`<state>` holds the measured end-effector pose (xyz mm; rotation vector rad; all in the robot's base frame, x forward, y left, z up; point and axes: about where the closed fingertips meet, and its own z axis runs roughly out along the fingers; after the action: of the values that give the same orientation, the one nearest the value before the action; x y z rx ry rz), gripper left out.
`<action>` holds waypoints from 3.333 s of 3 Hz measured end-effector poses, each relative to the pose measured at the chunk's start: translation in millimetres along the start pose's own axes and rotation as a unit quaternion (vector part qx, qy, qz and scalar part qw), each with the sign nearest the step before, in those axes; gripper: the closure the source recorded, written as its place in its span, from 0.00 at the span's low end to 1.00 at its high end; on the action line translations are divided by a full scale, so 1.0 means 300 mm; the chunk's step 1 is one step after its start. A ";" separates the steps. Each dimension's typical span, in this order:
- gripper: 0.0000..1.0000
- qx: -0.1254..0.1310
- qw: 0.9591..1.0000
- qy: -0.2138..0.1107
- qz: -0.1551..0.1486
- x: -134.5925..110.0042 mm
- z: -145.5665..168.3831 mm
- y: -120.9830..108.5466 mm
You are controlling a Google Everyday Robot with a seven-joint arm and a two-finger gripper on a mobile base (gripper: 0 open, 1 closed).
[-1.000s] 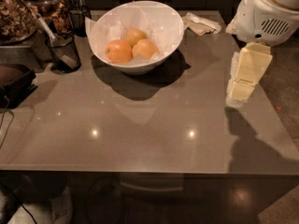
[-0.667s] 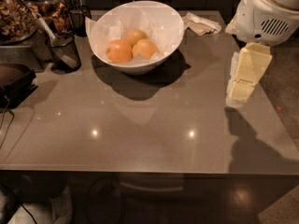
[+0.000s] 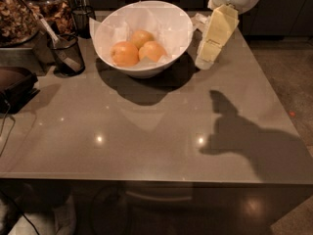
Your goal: Pick orange from white bowl
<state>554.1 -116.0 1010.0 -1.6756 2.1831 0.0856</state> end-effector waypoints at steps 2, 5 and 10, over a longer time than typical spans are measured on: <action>0.00 0.022 0.999 -0.025 -0.005 -0.084 0.021 -0.055; 0.00 0.018 0.999 -0.027 0.005 -0.298 0.221 -0.268; 0.16 -0.033 0.999 -0.012 0.007 -0.330 0.439 -0.339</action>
Offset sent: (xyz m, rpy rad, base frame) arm 0.0362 0.0348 0.0076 0.0518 -0.0731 0.0064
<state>705.6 -17.5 940.2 -1.6870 2.1970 0.1828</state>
